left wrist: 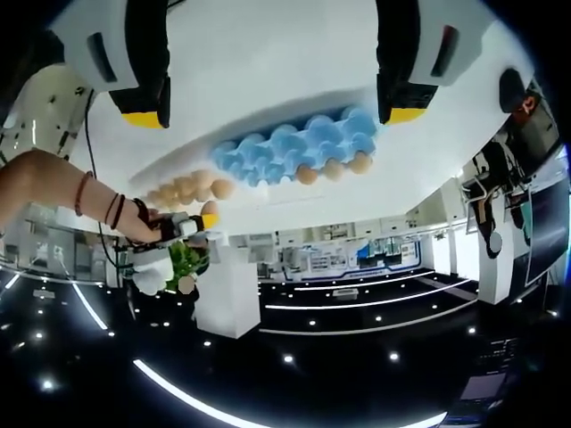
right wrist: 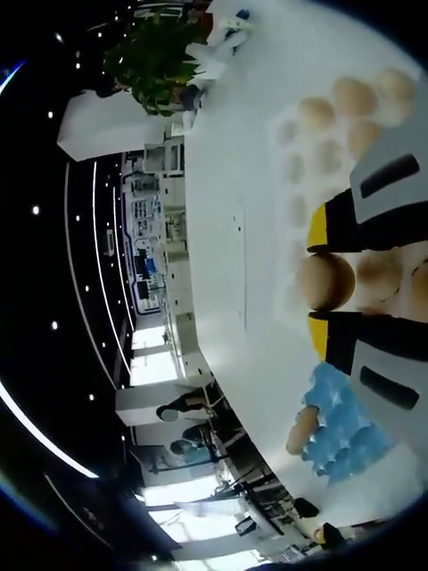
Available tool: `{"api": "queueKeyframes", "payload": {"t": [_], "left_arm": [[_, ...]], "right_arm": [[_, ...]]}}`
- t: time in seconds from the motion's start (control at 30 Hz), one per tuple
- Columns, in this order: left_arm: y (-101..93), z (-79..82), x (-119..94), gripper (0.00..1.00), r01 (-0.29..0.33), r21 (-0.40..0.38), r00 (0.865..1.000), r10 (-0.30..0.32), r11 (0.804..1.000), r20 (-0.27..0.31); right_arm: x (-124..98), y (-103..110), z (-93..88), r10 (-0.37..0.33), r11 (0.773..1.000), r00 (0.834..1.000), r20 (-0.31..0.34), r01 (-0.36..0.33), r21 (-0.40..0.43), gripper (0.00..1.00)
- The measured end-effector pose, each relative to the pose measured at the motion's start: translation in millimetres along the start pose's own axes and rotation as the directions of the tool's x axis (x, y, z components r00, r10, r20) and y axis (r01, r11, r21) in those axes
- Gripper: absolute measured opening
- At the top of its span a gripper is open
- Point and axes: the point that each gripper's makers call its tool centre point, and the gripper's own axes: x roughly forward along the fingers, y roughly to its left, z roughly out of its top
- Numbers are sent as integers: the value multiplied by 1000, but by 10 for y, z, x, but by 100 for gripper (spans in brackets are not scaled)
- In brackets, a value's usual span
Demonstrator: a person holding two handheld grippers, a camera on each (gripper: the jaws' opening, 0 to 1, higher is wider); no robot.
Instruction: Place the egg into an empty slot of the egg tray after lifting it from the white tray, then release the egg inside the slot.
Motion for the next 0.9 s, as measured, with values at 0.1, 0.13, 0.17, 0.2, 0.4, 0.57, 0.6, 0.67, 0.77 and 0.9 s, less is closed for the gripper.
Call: {"api": "queueKeyframes", "payload": {"t": [0.1, 0.13, 0.17, 0.2, 0.4, 0.57, 0.6, 0.67, 0.77, 0.9], "left_arm": [[12, 0, -9, 98, -5, 2, 1000, 5, 1000, 0], [14, 3, -11, 98, -5, 1, 1000, 5, 1000, 1], [16, 4, -13, 98, -5, 0, 1000, 5, 1000, 2], [18, 4, -15, 98, -6, 0, 1000, 6, 1000, 2], [24, 7, -22, 98, -9, 2, 1000, 9, 1000, 4], [16, -6, -6, 98, -7, 2, 1000, 7, 1000, -1], [12, -5, -4, 98, -6, 3, 1000, 6, 1000, 0], [1, -3, 3, 98, -1, 1, 1000, 1, 1000, 0], [-6, 0, 11, 98, 1, 4, 1000, -1, 1000, -1], [-8, 0, 10, 98, 3, 5, 1000, -3, 1000, -1]], "right_arm": [[14, 78, -13, 15, 1000, 1000, -4, -15, -2, 26], [17, 101, -14, 22, 1000, 1000, -4, -22, 1, 26], [18, 119, -19, 25, 1000, 1000, -4, -25, 1, 26], [29, 146, -27, 28, 1000, 1000, -9, -28, -2, 26], [54, 258, -30, 52, 999, 999, -10, -52, 1, 26], [51, 373, 6, 78, 997, 997, 6, -78, -7, 26], [53, 403, 9, 87, 996, 996, 7, -87, -4, 26], [54, 483, 16, 106, 994, 994, 11, -106, -12, 26], [61, 581, 22, 124, 992, 992, 13, -123, -29, 26], [91, 721, 20, 154, 987, 988, 14, -154, -42, 26]]}}
